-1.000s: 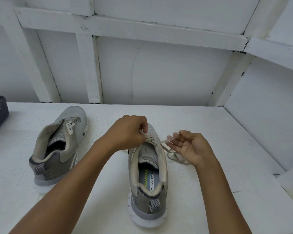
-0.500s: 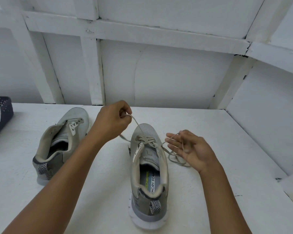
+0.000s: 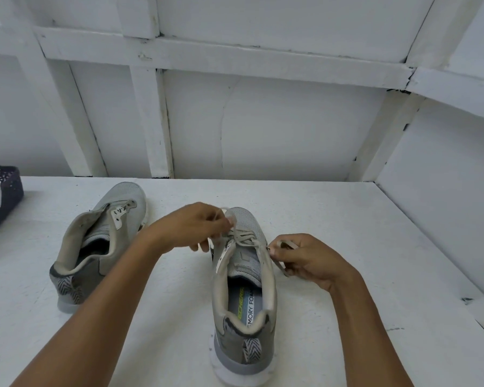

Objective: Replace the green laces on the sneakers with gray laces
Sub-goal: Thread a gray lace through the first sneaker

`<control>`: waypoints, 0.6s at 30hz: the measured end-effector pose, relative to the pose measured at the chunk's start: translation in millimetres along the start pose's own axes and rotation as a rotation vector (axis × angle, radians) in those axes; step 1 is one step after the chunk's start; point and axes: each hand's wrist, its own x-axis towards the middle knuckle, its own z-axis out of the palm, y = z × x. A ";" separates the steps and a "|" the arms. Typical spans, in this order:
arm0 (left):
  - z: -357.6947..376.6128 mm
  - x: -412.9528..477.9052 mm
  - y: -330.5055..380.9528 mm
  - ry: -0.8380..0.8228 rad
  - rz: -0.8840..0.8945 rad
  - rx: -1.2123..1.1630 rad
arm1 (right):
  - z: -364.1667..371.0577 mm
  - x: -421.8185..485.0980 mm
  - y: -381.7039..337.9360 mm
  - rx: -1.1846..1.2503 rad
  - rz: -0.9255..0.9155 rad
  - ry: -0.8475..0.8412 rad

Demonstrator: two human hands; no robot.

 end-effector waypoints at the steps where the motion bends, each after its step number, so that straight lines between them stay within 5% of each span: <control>1: 0.8 -0.2 -1.5 -0.039 -0.003 0.036 | 0.0 1.7 -0.9 -0.024 -0.006 -0.003; 11: 1.4 4.8 -9.0 -0.085 -0.044 -0.033 | -10.7 9.3 -3.1 0.333 0.029 0.031; 16: 4.5 7.5 -7.0 -0.045 -0.061 -0.091 | -19.5 10.3 -7.7 0.890 -0.023 0.128; 18: 7.3 8.3 -5.8 -0.003 -0.051 -0.119 | -24.2 12.4 -5.0 0.938 -0.018 0.180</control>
